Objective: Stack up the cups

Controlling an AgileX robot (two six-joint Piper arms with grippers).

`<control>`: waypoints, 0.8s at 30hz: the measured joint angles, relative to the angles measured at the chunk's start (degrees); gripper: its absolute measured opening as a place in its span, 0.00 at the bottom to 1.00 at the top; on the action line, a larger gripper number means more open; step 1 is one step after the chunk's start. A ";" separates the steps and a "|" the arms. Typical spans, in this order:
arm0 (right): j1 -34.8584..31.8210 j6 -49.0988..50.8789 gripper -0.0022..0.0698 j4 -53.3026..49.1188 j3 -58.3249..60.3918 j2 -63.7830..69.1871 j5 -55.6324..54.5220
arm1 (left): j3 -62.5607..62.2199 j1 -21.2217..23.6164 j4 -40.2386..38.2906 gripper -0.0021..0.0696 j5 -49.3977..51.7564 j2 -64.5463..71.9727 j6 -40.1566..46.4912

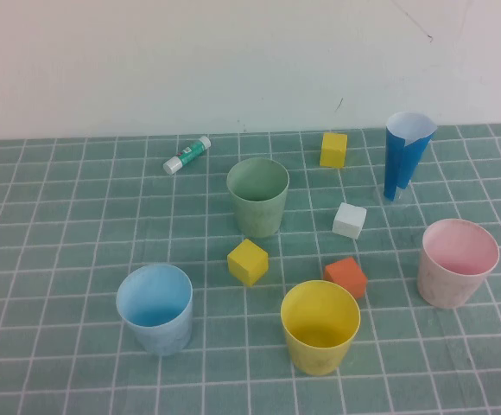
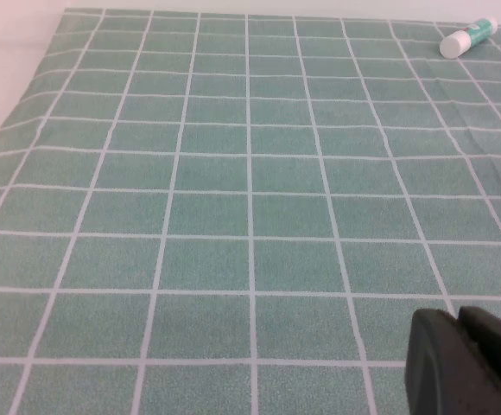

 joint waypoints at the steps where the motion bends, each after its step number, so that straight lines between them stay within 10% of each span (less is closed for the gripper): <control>1: 0.00 0.00 0.03 -0.09 0.00 0.00 0.00 | 0.00 0.00 0.00 0.03 0.00 0.00 0.00; 24: 0.00 0.00 0.03 -0.46 0.00 0.00 0.00 | 0.00 0.00 0.00 0.03 0.00 0.00 0.00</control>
